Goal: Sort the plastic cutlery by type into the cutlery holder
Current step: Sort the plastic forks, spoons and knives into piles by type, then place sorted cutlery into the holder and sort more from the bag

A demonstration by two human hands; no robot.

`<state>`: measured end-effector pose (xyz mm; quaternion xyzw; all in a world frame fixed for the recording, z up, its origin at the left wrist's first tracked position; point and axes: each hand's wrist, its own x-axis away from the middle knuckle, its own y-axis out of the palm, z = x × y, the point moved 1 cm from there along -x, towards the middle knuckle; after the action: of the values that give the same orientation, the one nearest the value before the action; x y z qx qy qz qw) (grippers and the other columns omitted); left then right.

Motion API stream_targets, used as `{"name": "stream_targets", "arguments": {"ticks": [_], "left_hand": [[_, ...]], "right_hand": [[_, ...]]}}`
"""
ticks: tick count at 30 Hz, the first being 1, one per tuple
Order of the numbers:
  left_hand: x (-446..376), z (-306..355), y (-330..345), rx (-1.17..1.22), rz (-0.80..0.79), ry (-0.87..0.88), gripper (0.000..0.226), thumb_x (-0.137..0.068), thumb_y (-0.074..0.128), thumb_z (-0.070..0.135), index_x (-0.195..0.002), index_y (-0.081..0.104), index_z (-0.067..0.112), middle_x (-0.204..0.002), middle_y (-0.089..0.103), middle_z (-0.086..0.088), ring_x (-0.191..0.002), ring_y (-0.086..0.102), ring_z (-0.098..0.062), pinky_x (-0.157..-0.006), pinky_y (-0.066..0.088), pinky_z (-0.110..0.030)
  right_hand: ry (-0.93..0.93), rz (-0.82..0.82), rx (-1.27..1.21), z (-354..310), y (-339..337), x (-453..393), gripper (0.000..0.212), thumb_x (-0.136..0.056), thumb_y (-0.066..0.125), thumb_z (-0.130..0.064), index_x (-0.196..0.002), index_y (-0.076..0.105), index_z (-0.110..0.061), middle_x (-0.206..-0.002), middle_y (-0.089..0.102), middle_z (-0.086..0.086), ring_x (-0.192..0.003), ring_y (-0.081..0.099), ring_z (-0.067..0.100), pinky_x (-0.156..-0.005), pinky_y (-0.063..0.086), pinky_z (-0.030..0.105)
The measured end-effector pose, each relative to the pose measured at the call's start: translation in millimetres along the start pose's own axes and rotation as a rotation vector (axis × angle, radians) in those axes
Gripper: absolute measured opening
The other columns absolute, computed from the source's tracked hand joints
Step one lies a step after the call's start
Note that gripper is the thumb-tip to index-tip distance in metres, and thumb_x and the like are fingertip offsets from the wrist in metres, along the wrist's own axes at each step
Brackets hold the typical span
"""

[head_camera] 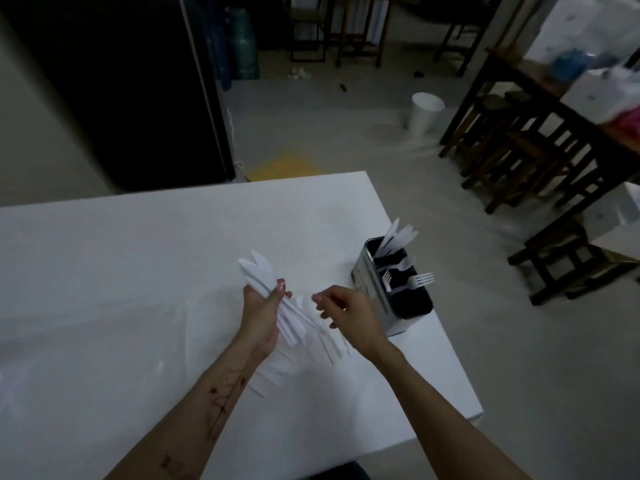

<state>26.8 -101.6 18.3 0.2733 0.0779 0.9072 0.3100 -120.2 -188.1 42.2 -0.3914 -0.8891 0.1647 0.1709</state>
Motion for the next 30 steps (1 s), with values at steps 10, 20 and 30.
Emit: {"name": "stream_targets", "arguments": {"ticks": [10, 20, 30], "left_hand": [[-59.5, 50.7, 149.7, 0.281, -0.102, -0.03, 0.009, -0.093, 0.053, 0.0, -0.09, 0.055, 0.008, -0.083, 0.056, -0.007, -0.074, 0.057, -0.017, -0.097, 0.046, -0.038], [-89.9, 7.5, 198.4, 0.152, 0.155, 0.067, 0.031, -0.094, 0.054, 0.005, -0.118, 0.035, 0.009, -0.101, 0.058, -0.01, -0.077, 0.062, -0.015, -0.068, 0.052, -0.028], [-65.2, -18.3, 220.0, -0.364, 0.061, 0.456, 0.04, -0.097, 0.049, 0.023, -0.125, 0.022, 0.012, -0.107, 0.062, -0.007, -0.096, 0.063, -0.018, -0.076, 0.049, -0.017]], "right_hand": [[-0.005, 0.365, -0.075, -4.7, -132.1, -71.3, 0.018, -0.09, 0.061, -0.017, -0.086, 0.074, -0.028, -0.077, 0.075, -0.007, -0.074, 0.072, 0.01, -0.08, 0.059, 0.036], [0.0, 0.299, 0.159, 30.7, -158.2, -111.8, 0.025, -0.094, 0.054, -0.012, -0.111, 0.072, -0.015, -0.091, 0.074, 0.001, -0.085, 0.067, 0.013, -0.068, 0.04, 0.001], [-0.034, 0.27, 0.048, 37.2, -161.9, -109.2, 0.027, -0.092, 0.051, -0.005, -0.104, 0.073, -0.017, -0.096, 0.074, -0.009, -0.084, 0.069, -0.001, -0.079, 0.05, 0.011]]}}
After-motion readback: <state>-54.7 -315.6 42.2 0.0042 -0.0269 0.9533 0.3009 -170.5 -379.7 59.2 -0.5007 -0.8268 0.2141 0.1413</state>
